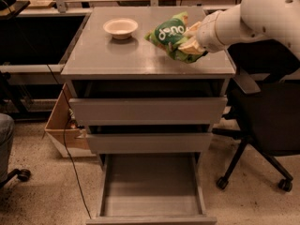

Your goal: Pick green rice chip bag from bottom drawer and place on counter

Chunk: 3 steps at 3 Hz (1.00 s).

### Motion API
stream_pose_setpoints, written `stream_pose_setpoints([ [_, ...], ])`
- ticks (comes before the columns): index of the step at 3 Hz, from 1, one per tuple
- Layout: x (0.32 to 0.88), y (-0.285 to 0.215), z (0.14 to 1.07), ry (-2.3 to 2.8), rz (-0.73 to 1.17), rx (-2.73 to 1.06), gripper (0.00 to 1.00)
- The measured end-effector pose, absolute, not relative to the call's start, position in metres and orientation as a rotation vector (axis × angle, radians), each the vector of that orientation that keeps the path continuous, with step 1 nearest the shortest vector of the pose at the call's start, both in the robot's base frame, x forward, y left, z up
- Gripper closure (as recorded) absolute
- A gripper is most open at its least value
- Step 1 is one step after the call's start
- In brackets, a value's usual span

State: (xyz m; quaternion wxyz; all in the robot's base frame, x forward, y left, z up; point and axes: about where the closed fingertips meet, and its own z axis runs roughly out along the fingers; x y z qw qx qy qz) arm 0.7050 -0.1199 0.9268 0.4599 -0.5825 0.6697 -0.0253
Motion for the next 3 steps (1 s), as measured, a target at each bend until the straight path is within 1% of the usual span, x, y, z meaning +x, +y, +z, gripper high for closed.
stream_pose_setpoints([
  [1, 0.727, -0.116, 0.899, 1.656, 0.0, -1.444, 0.62],
  [2, 0.741, -0.11, 0.875, 1.662, 0.053, -1.461, 0.31],
  [3, 0.745, -0.106, 0.867, 1.659, 0.078, -1.474, 0.08],
])
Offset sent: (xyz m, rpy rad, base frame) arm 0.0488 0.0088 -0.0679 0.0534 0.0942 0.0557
